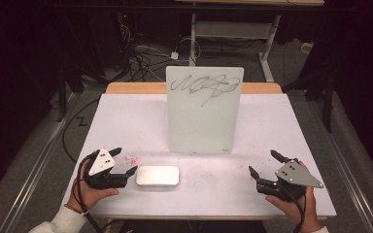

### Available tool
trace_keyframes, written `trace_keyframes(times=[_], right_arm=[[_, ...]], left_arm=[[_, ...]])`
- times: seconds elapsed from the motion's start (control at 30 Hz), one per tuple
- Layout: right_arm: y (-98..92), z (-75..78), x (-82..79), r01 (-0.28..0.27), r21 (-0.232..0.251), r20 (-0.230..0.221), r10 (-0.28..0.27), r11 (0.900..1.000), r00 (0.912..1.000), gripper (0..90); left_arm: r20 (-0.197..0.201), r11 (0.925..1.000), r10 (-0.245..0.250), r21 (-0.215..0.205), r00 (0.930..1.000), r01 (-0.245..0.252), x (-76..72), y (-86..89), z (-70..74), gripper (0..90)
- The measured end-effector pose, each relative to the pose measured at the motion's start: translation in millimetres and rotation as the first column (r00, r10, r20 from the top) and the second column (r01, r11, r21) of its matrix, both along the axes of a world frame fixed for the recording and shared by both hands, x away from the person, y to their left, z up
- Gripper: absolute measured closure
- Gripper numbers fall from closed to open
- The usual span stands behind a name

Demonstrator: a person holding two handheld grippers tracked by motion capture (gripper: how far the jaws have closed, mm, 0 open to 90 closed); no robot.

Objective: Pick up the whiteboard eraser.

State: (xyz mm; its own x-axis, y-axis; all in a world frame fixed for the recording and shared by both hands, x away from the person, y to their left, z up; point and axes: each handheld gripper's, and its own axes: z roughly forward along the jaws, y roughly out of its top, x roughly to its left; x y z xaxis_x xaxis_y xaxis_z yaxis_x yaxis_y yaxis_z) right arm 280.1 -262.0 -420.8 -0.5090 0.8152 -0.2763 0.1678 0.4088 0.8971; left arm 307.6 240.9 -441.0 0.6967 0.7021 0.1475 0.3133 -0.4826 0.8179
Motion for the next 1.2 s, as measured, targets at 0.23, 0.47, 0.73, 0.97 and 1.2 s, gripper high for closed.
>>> trace_keyframes(times=[0.23,0.47,0.73,0.97,1.2], right_arm=[[1.4,-1.6,1.0,-0.005,-0.017,-0.016,0.005,1.000,0.9999,18.6],[6.4,-5.3,5.1,-0.028,-0.030,-0.045,0.026,0.999,0.9986,18.6],[11.3,-6.1,7.3,-0.060,-0.032,-0.059,0.058,0.998,0.9966,19.9],[14.6,-8.7,8.7,-0.081,-0.056,-0.063,0.077,0.995,0.9950,20.6],[17.8,-12.7,10.2,-0.090,-0.090,-0.079,0.083,0.992,0.9934,20.3]], left_arm=[[-0.050,0.9978,-0.036,0.054,0.9981,0.039,-0.4,4.4,7.2,19.1],[-0.087,0.9964,-0.052,0.062,0.9949,0.057,-2.0,11.0,14.1,19.1],[-0.107,0.9908,-0.084,0.097,0.9907,0.095,-4.2,3.4,20.0,19.0],[-0.223,0.9500,-0.166,0.225,0.9605,0.216,5.5,-30.1,29.5,19.2],[-0.320,0.8799,-0.297,0.274,0.8997,0.388,27.7,-67.4,27.8,19.2]])
